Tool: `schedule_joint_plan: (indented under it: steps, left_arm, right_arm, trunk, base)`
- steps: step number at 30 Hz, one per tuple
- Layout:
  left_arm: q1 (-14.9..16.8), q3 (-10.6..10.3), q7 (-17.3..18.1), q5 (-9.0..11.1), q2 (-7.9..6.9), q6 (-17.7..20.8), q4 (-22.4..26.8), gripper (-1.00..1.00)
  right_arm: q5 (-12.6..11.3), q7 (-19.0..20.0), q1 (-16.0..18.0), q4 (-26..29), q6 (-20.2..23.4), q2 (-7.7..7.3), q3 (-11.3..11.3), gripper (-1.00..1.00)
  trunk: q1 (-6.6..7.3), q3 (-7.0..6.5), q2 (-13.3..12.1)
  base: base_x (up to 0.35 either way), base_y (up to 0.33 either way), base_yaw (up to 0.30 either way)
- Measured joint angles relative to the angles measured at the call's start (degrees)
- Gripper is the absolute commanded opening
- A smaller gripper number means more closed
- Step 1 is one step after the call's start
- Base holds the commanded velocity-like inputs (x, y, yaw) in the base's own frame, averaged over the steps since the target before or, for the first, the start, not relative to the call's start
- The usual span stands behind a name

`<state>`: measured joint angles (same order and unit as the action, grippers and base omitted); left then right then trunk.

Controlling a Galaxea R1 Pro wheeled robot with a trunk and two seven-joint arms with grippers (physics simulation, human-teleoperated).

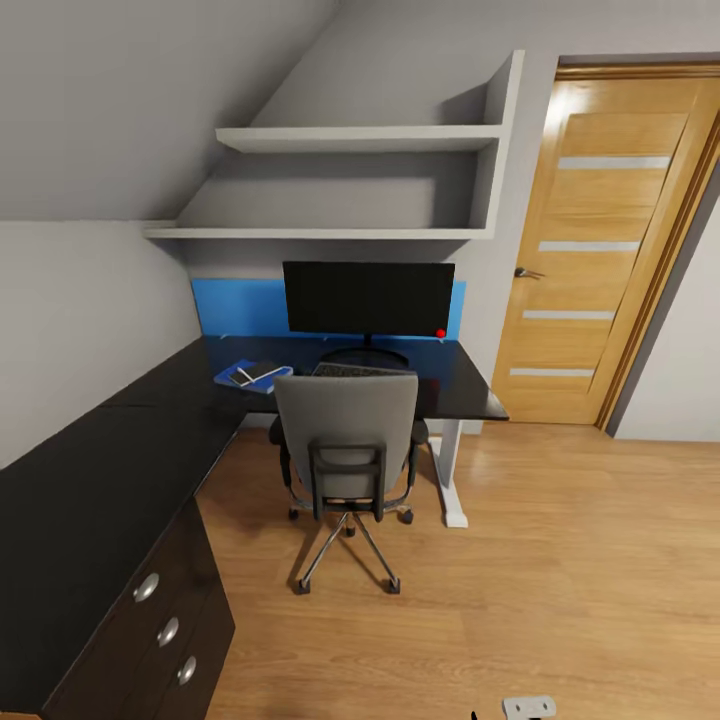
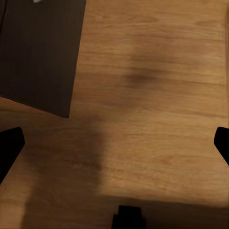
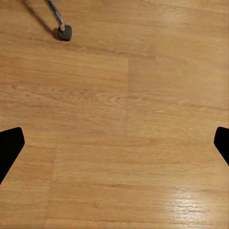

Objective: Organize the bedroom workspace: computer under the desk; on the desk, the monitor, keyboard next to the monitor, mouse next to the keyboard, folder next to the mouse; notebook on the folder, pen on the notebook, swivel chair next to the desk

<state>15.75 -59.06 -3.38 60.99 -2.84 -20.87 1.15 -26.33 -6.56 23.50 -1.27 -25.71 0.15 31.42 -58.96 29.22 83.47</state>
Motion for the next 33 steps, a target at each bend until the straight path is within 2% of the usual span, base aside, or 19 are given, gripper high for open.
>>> schedule_joint_plan:
  steps: [3,4,7,8,15,24,33]
  left_arm:
    - [-0.07,1.12,0.02,-0.01,0.09,-0.08,0.04,1.0]
    - [-0.09,2.68,0.06,-0.1,0.15,-0.05,0.08,1.0]
    - [-0.1,5.4,0.1,-0.28,0.15,-0.07,0.12,1.0]
    - [-0.1,5.73,0.11,-0.4,0.15,-0.07,0.12,1.0]
    - [-0.1,6.08,0.14,-0.63,0.31,-0.05,0.18,1.0]
    - [-0.11,6.01,0.25,-0.71,2.22,0.02,0.22,1.0]
    - [-0.11,6.09,0.27,-0.64,2.6,0.03,0.24,1.0]
  right_arm:
    - [0.0,0.0,0.0,0.0,0.0,0.0,0.0,1.0]
    - [0.0,0.0,0.0,0.0,0.0,0.0,0.0,1.0]
    - [0.0,0.0,0.0,0.0,0.0,0.0,0.0,1.0]
    - [0.0,0.0,0.0,0.0,0.0,0.0,0.0,1.0]
    - [0.0,0.0,0.0,0.0,0.0,0.0,0.0,1.0]
    - [0.0,0.0,0.0,0.0,0.0,0.0,0.0,1.0]
    - [0.0,0.0,0.0,0.0,0.0,0.0,0.0,1.0]
  trunk:
    - [0.66,-0.54,-1.2]
    - [0.67,-0.54,-1.22]
    - [0.67,-0.54,-1.22]
    - [0.67,-0.54,-1.22]
    - [0.67,-0.54,-1.22]
    - [0.67,-0.54,-1.22]
    - [0.67,-0.54,-1.22]
  base:
    - [0.0,0.0,0.0]
    - [0.0,0.0,0.0]
    - [0.0,0.0,0.0]
    - [0.0,0.0,0.0]
    - [0.0,0.0,0.0]
    - [0.0,0.0,0.0]
    - [0.0,0.0,0.0]
